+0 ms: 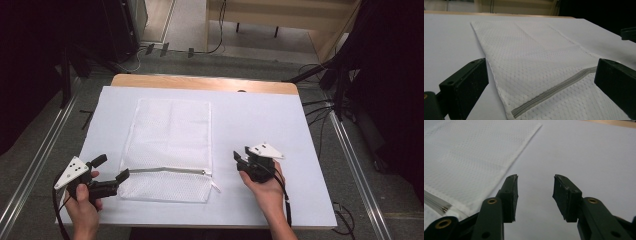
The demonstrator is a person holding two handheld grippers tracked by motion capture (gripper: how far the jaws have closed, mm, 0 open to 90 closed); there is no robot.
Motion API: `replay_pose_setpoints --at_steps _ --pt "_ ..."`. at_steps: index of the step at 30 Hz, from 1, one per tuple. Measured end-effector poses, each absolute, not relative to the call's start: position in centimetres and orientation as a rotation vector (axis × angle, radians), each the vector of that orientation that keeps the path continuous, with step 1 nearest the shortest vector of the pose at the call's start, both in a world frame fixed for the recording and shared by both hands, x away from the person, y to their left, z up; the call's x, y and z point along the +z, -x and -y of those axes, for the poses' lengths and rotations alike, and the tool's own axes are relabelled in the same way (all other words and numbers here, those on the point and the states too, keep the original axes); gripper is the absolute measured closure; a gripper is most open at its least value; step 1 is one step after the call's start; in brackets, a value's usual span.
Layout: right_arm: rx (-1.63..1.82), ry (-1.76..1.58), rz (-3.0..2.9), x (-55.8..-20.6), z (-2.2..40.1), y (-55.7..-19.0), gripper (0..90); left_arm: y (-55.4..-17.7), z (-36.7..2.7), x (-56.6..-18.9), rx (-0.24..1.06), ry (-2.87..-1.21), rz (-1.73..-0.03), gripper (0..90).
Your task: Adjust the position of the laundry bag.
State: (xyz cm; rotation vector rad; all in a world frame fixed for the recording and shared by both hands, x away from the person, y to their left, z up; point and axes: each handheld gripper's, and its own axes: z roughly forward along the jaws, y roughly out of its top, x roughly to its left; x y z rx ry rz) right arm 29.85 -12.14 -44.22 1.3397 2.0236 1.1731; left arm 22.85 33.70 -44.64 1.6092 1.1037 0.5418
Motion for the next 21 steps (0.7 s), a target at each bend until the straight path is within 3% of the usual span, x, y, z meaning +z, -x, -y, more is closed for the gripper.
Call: replay_pose_setpoints --at_steps 5,12,16,21 --pt "1.264 -1.400 -2.105 -44.6 9.7 -31.7 54.9 -23.0 -33.8 -44.7 0.530 -1.614 -1.094 0.0" --pt "1.231 -1.443 -2.224 -45.0 6.6 -33.2 61.0 -23.0 -34.2 -44.6 0.527 -1.602 -1.101 0.0" --pt "1.146 -1.640 -2.294 -45.2 5.9 -34.4 67.1 -23.0 -34.2 -44.6 0.523 -1.606 -1.101 0.0" --pt "1.053 -1.728 -2.334 -45.9 5.1 -34.9 68.3 -23.0 -34.2 -44.7 0.518 -1.610 -1.097 0.0"
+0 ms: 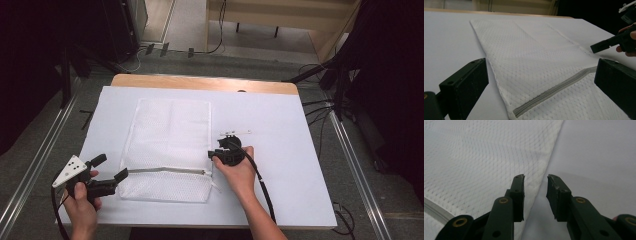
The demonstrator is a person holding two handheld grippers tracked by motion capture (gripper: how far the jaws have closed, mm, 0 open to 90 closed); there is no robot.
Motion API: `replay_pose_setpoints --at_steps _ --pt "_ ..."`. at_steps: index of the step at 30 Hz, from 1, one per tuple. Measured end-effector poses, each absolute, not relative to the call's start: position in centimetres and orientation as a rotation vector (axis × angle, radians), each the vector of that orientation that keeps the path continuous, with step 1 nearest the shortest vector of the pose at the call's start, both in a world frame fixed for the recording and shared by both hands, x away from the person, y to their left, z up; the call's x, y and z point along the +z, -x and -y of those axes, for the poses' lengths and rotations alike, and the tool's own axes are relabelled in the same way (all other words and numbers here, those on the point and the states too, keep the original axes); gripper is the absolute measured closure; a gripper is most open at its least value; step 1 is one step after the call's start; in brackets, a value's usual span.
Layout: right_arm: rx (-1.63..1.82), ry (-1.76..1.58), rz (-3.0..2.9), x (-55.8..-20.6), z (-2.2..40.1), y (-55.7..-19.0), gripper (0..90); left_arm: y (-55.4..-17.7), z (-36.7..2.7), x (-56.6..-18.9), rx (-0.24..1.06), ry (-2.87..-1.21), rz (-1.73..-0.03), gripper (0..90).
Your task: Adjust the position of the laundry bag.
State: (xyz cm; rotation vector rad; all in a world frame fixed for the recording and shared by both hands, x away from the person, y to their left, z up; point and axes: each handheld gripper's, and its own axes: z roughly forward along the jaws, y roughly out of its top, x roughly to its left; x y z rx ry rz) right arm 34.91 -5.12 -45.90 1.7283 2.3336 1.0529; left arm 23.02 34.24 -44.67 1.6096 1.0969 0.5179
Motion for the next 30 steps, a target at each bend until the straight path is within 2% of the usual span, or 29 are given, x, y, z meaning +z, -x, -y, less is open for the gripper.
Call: replay_pose_setpoints --at_steps 6,11,14,20,30 --pt "0.995 -1.757 -2.337 -45.8 4.4 -34.7 62.5 -23.1 -34.4 -44.7 0.514 -1.602 -1.106 0.0" --pt "0.822 -1.621 -2.306 -45.7 2.3 -33.8 63.8 -23.3 -34.2 -44.8 0.513 -1.600 -1.117 0.0" --pt "0.722 -1.551 -2.277 -45.7 1.2 -33.3 68.5 -23.3 -34.1 -44.8 0.513 -1.606 -1.120 0.0" --pt "0.704 -1.518 -2.286 -45.6 0.4 -33.3 90.0 -23.3 -34.0 -44.8 0.512 -1.610 -1.117 0.0" --pt "0.805 -1.650 -2.214 -45.6 3.8 -33.7 90.0 -23.0 -34.7 -44.8 0.520 -1.588 -1.139 0.0"
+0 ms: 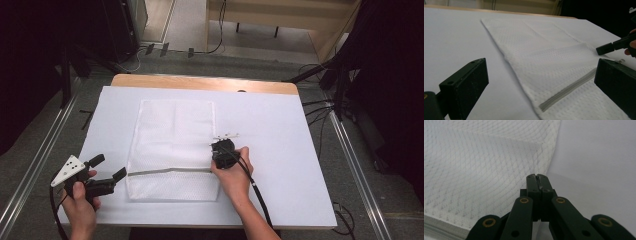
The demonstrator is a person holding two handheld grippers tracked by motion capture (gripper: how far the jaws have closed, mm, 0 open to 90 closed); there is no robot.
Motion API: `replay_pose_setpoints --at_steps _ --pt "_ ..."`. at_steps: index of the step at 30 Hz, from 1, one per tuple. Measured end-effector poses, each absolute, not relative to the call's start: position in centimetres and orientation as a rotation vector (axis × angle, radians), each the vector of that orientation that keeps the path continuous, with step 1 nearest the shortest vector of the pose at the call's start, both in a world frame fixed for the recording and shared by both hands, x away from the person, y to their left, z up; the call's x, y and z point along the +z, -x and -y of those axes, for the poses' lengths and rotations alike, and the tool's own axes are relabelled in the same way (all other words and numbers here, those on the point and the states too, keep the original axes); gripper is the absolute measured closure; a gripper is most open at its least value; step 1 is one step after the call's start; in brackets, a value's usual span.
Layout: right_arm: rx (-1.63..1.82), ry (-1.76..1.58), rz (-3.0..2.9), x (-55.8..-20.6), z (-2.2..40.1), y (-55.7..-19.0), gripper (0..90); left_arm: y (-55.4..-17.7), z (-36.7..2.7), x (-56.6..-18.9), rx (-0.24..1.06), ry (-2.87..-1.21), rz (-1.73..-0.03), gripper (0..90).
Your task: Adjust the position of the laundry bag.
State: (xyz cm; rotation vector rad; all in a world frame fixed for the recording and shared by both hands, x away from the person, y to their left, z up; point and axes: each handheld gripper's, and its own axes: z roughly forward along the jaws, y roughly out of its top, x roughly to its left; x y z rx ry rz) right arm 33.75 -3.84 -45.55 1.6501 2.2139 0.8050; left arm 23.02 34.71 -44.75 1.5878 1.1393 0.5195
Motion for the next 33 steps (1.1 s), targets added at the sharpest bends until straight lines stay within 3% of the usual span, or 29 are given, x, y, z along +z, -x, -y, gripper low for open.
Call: replay_pose_setpoints --at_steps 20,33 --pt "0.818 -1.714 -2.117 -46.1 12.4 -31.1 90.0 -23.3 -34.0 -44.9 0.520 -1.637 -1.127 0.0" --pt "0.860 -1.671 -2.105 -46.8 15.3 -29.5 89.2 -23.4 -33.4 -45.1 0.503 -1.675 -1.120 0.0"
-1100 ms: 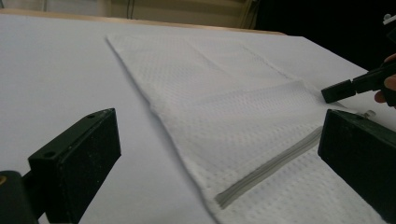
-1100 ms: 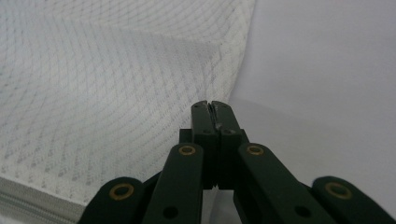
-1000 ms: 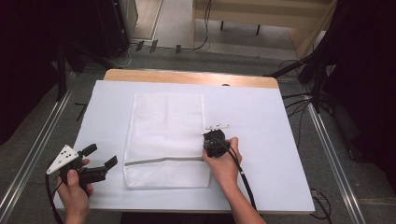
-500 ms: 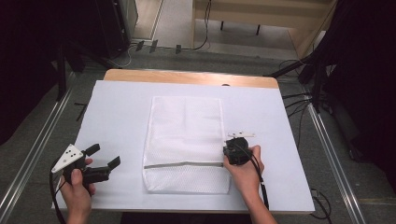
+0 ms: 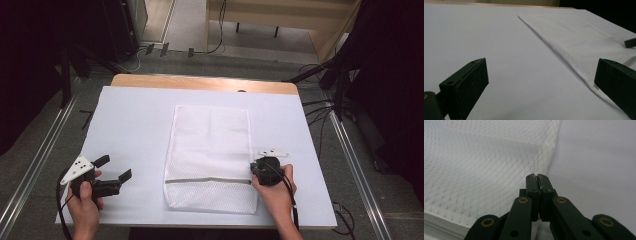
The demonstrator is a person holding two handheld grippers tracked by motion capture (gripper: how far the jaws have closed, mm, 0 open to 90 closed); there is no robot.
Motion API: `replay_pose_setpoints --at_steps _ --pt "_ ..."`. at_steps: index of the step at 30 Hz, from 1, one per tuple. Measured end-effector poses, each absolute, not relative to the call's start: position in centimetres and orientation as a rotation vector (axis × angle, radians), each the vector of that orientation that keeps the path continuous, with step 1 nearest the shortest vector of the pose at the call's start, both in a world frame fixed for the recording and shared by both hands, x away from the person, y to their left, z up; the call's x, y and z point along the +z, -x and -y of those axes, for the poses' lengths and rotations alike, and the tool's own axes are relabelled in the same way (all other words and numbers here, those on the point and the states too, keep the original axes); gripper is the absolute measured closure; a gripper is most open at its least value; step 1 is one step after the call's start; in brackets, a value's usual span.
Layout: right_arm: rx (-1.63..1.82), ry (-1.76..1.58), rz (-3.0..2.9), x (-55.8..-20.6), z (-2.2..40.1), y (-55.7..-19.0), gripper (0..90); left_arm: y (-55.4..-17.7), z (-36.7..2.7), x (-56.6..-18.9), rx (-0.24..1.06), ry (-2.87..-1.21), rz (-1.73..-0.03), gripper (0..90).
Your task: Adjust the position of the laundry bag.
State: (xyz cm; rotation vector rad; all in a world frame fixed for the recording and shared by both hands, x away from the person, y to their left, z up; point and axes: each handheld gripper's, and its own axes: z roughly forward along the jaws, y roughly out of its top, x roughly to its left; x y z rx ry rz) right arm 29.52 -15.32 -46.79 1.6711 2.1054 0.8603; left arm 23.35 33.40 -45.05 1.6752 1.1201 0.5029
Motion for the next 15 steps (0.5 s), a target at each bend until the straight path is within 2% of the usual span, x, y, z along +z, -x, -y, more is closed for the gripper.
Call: replay_pose_setpoints --at_steps 3,5,8,9,15 --pt "0.933 -1.658 -2.081 -46.8 16.2 -29.1 73.4 -23.3 -33.2 -45.1 0.486 -1.678 -1.120 0.0" --pt "1.011 -1.631 -2.072 -46.5 17.1 -28.5 68.2 -23.1 -33.0 -45.1 0.484 -1.674 -1.116 0.0" --pt "1.034 -1.611 -2.053 -46.3 18.0 -27.7 65.7 -23.0 -32.8 -45.1 0.477 -1.675 -1.110 0.0" --pt "1.076 -1.611 -2.032 -46.1 19.1 -26.7 62.2 -22.9 -32.6 -45.0 0.471 -1.679 -1.108 0.0" --pt "1.164 -1.582 -2.047 -46.2 21.1 -23.2 57.6 -22.9 -31.1 -45.1 0.422 -1.712 -1.082 0.0"
